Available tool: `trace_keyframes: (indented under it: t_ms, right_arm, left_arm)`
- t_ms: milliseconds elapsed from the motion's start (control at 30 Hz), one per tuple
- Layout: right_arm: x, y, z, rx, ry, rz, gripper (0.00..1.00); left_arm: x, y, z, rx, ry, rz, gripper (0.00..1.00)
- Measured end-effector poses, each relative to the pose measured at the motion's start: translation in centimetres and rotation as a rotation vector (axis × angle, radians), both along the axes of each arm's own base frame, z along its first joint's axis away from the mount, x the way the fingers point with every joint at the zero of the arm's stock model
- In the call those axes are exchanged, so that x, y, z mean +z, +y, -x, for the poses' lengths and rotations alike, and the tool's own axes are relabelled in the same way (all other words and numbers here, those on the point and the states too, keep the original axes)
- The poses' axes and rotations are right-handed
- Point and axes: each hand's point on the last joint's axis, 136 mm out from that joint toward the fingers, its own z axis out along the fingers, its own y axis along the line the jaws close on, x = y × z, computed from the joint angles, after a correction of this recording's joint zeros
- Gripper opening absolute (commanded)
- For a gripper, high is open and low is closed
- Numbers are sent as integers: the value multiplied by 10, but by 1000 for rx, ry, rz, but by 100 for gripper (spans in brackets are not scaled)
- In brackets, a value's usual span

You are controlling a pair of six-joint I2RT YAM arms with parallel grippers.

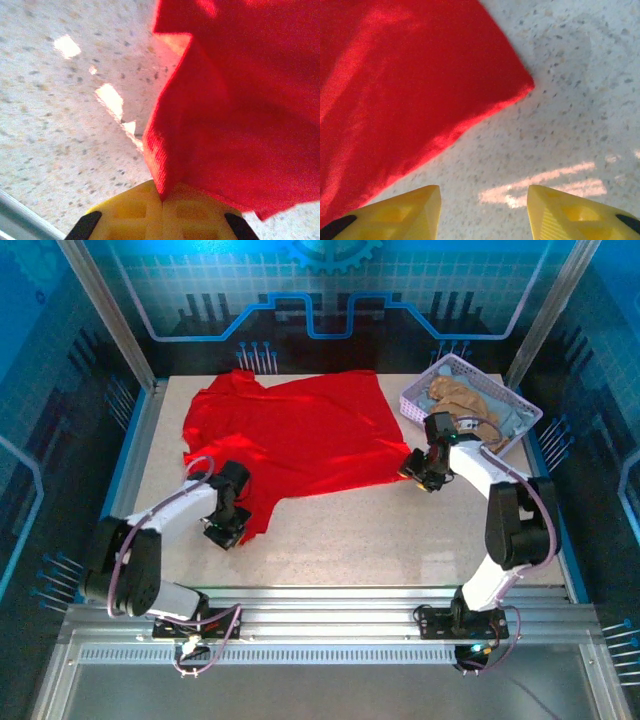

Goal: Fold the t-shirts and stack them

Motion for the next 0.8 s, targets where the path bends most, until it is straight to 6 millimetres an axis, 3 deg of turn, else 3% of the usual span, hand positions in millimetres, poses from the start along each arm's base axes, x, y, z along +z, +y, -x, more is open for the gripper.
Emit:
trace_keyframes:
  t_ms: [133, 267, 467, 633, 767, 800]
  right_arm:
    - [-11, -3, -14, -38, 24, 18, 51]
    - [-18, -8, -31, -72, 31, 50, 48]
    - [-34, -20, -31, -106, 104, 124, 46]
    - [-44, -23, -27, -118, 145, 146, 29]
    - [-44, -24, -27, -128, 159, 158, 0]
    - [-43, -24, -27, -132, 157, 160, 0]
  left_arm:
    - [17, 4, 2, -10, -54, -3, 0]
    - [21, 8, 4, -3, -61, -7, 0]
    - [20, 16, 7, 11, -56, -18, 0]
    - [22, 20, 9, 5, -52, -25, 0]
    - [24, 23, 14, 3, -51, -33, 0]
    - [24, 24, 16, 3, -50, -36, 0]
